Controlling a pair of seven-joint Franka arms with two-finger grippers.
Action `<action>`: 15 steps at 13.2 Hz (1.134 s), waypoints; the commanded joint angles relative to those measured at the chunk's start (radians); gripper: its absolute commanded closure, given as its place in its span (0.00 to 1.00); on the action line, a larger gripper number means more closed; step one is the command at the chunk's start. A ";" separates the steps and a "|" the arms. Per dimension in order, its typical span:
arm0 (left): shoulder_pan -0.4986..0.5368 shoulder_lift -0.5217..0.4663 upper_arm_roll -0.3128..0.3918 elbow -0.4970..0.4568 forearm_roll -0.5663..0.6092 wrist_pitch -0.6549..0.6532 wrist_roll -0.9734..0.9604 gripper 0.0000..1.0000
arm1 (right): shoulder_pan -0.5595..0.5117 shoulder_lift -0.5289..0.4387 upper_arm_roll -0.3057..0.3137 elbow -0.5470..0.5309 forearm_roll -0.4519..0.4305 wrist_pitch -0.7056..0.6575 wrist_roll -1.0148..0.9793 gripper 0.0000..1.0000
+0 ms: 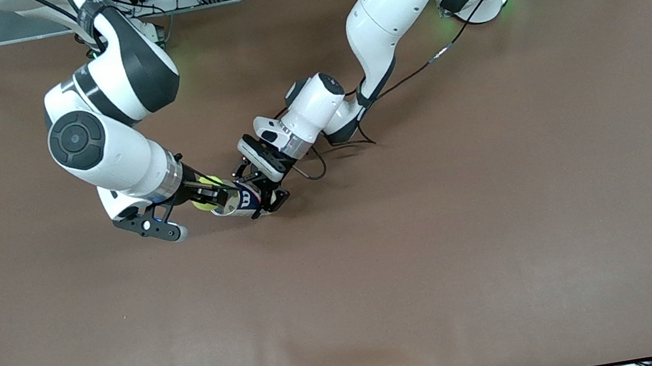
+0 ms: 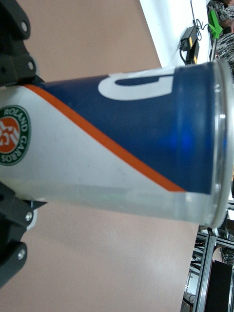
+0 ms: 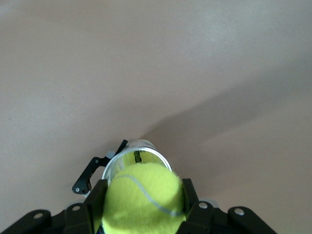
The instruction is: Insert tennis ball vertically with right arm
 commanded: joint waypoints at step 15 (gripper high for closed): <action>0.000 0.007 -0.004 0.017 0.021 0.013 -0.011 0.16 | 0.006 0.005 -0.005 -0.055 -0.039 0.087 0.007 0.00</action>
